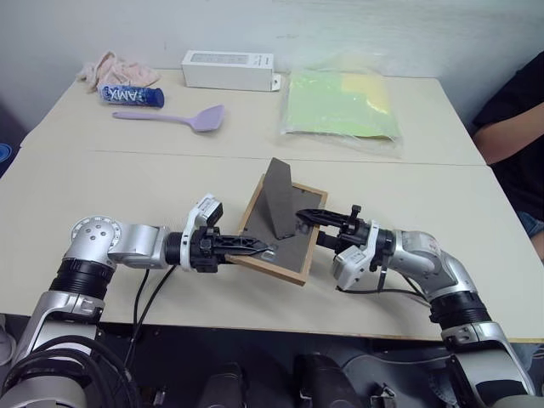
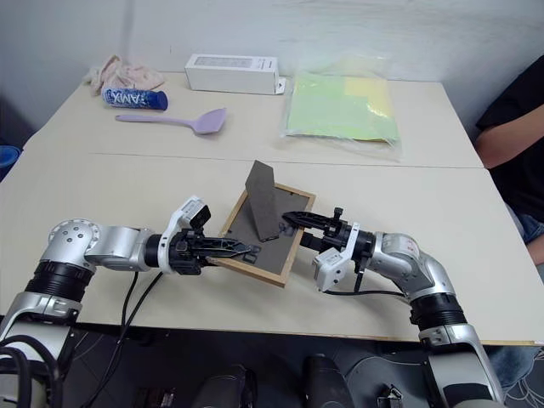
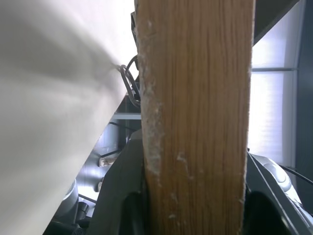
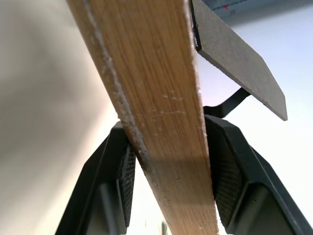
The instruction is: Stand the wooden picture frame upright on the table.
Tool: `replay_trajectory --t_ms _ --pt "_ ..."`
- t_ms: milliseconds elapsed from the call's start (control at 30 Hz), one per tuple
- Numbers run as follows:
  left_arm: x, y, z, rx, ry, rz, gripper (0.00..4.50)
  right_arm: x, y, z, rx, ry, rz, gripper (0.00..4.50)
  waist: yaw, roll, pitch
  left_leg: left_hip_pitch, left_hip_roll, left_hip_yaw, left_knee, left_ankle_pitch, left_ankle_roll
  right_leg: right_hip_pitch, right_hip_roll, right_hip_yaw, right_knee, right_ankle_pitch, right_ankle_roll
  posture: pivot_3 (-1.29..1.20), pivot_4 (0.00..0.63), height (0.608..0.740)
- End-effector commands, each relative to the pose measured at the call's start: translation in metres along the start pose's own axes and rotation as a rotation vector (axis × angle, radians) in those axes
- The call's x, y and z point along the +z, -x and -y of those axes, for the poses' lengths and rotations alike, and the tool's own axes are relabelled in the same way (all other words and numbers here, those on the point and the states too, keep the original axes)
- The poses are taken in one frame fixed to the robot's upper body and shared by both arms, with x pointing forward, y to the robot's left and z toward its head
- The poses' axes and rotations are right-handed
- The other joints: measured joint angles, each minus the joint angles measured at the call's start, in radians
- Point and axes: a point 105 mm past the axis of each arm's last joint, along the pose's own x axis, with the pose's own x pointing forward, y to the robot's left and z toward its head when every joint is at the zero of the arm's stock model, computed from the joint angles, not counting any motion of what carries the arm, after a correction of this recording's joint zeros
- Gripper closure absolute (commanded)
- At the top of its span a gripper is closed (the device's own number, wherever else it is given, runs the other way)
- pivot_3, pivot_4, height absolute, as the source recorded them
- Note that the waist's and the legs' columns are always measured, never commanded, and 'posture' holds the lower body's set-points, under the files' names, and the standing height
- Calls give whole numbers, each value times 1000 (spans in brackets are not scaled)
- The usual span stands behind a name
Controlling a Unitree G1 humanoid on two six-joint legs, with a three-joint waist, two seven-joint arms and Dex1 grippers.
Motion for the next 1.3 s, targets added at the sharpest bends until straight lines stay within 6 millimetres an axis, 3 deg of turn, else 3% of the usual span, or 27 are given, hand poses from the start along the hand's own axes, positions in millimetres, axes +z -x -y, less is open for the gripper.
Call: replay_trajectory --t_ms 33,167,433,500,567,733,967,1133,1300 --pt "7 8 18 -13 -104 64 1723 2 2 25 -129 10 16 3220 0 0 0 0 0 0 0 0 0 0 0 0 0 0 0 0 150 740" --pt "8 39 18 116 -201 213 550 4 2 35 -201 -48 15 3229 -11 1 1 0 1 0 -1 0 0 0 0 0 -1 0 0 0 150 740" --pt "-5 94 -5 413 -365 280 543 0 7 42 -279 -263 0 3229 -4 3 2 1 0 0 -2 0 -1 0 0 1 -1 -1 -1 0 150 740" --pt "25 104 5 483 -864 423 543 -15 21 57 -454 -723 -22 3229 3 3 2 1 1 0 -2 0 -1 0 0 0 -2 -1 -2 0 150 740" --pt "31 99 16 470 -1149 417 23 -12 28 53 -447 -1105 52 3230 21 5 3 1 0 -2 -4 0 -1 2 -1 -2 -5 -1 -2 0 150 740" --pt "31 77 17 382 -1348 315 0 -9 37 33 -298 -1538 20 3231 27 7 5 -1 0 -3 -4 -2 3 3 -3 -3 -9 -1 -2 0 150 740" --pt "30 63 16 302 -1350 285 0 -27 39 -4 -290 -1585 -113 3232 6 8 5 -1 1 -1 -10 -1 3 1 -2 -3 -10 0 -1 0 150 740" --pt "29 61 15 291 -1348 271 0 -25 43 -33 -242 -1631 -141 3232 2 7 5 0 0 0 -9 -1 4 1 -2 -1 -6 0 0 0 150 740" --pt "30 64 16 301 -1347 263 0 -31 44 -45 -277 -1662 -197 3232 2 6 4 1 0 0 -9 -1 4 2 -2 -1 -6 0 0 0 150 740"
